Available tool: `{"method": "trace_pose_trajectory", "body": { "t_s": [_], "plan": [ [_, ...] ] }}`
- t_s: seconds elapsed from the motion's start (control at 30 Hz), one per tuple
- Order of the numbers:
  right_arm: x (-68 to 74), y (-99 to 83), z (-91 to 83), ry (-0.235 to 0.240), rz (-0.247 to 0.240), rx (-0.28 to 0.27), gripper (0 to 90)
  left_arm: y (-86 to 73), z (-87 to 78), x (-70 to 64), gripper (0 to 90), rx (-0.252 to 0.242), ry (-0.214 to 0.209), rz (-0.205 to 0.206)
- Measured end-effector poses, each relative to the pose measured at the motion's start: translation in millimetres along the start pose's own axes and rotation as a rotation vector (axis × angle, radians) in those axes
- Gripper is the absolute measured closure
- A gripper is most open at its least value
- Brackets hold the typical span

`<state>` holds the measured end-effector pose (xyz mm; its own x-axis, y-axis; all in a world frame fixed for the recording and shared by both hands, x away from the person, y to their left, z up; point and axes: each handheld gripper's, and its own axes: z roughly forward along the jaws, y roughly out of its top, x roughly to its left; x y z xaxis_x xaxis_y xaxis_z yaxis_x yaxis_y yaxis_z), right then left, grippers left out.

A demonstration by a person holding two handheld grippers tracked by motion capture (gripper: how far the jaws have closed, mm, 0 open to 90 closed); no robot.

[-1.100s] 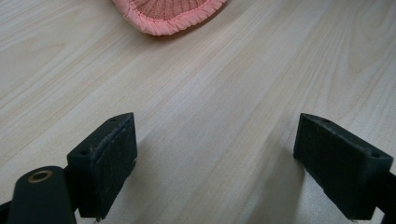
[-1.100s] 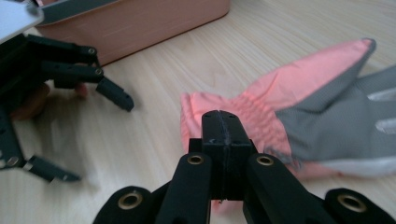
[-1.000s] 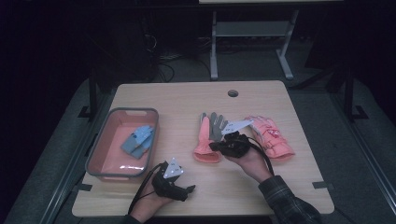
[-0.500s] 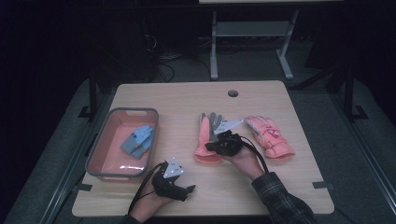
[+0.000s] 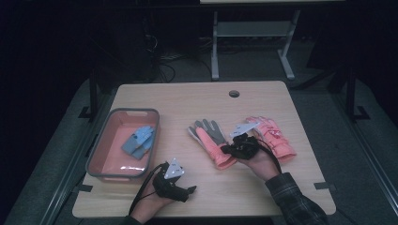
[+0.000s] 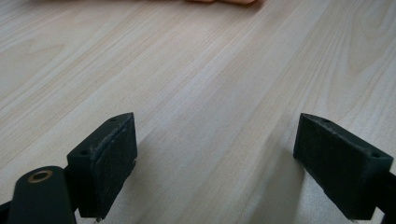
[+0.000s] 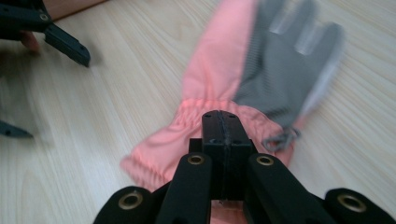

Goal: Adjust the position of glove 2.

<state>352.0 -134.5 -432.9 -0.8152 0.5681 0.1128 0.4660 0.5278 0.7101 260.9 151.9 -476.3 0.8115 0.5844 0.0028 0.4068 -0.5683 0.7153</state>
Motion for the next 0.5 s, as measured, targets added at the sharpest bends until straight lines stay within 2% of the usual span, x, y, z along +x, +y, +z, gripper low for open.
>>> {"method": "trace_pose_trajectory", "body": {
  "t_s": [0.13, 0.27, 0.33, 0.4, 0.5],
  "plan": [
    [-8.5, -12.7, -14.7, -0.007, 0.015, 0.007, 89.8, 0.0, 0.2, -0.3, 12.8, -0.004, -0.001, -0.004],
    [-11.4, -17.5, -22.6, -0.004, 0.02, 0.011, 89.8, 0.0, 0.1, -0.2, 12.8, -0.003, -0.001, -0.003],
    [-12.3, -15.5, -25.3, -0.003, 0.001, 0.002, 89.8, 0.0, 0.1, -0.1, 12.8, -0.002, -0.002, -0.003],
    [-11.6, -10.1, -25.4, 0.003, 0.005, -0.013, 89.8, 0.0, 0.0, -0.1, 12.8, -0.002, -0.002, -0.003],
    [-11.5, -1.0, -20.1, 0.005, -0.006, -0.023, 89.8, 0.0, -0.1, 0.1, 12.8, 0.002, -0.001, 0.001]
  ]
}}
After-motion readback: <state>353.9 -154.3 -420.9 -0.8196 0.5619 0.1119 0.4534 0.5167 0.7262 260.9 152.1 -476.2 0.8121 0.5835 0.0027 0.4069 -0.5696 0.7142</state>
